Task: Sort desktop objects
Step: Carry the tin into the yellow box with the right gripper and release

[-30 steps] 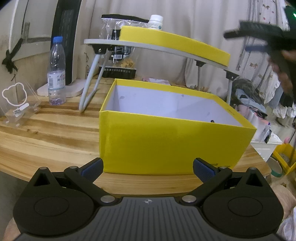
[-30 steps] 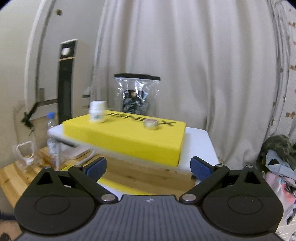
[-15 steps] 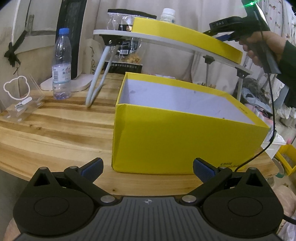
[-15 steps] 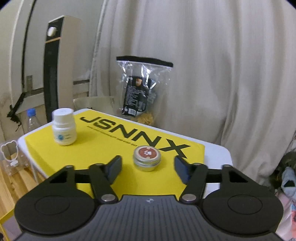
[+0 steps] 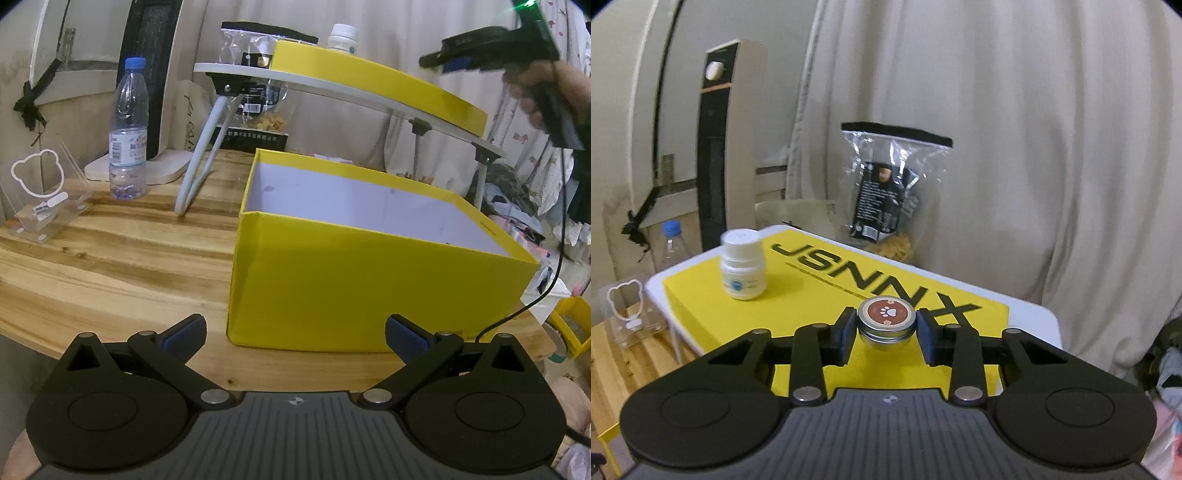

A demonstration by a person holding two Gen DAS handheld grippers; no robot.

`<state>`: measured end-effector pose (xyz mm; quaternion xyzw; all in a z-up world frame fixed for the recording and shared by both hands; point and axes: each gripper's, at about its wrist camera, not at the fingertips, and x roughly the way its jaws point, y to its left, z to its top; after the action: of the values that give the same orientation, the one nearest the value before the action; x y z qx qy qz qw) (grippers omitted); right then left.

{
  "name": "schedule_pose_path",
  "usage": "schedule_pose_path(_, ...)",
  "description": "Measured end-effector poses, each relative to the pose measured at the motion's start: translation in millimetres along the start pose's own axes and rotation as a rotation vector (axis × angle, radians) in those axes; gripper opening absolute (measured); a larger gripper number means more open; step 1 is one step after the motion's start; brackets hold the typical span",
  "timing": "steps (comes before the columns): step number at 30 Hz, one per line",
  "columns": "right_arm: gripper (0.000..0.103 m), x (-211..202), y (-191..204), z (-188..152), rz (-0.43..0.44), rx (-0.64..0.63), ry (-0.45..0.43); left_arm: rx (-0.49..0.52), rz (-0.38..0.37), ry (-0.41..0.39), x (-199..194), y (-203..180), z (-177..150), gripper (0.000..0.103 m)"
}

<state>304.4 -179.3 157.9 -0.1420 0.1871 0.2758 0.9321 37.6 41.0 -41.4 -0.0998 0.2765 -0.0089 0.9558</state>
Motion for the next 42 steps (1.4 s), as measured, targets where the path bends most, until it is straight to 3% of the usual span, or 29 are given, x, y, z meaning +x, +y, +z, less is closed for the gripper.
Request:
schedule_pose_path(3,0.035,-26,19,-2,0.003,-0.123,-0.022,-0.01,-0.007,0.011,1,0,-1,0.103)
schedule_pose_path(9,0.035,-56,52,-29,0.095,-0.237,0.052,0.006,-0.032,0.003,-2,-6,-4,0.103)
schedule_pose_path(12,0.035,-49,64,-50,0.116,-0.293,0.133,0.001,-0.039,0.007,-3,-5,-5,0.103)
schedule_pose_path(22,0.035,29,98,-126,0.207,-0.474,0.535,-0.047,0.001,-0.031,-12,6,-8,0.103)
schedule_pose_path(29,0.035,65,122,-147,0.323,-0.586,0.737,-0.073,0.029,-0.047,-17,15,-7,0.103)
schedule_pose_path(36,0.036,72,129,-156,0.334,-0.612,0.798,-0.114,0.02,-0.07,-22,24,-6,0.103)
schedule_pose_path(42,0.04,66,130,-159,0.329,-0.62,0.806,-0.112,0.036,-0.167,-33,36,10,0.103)
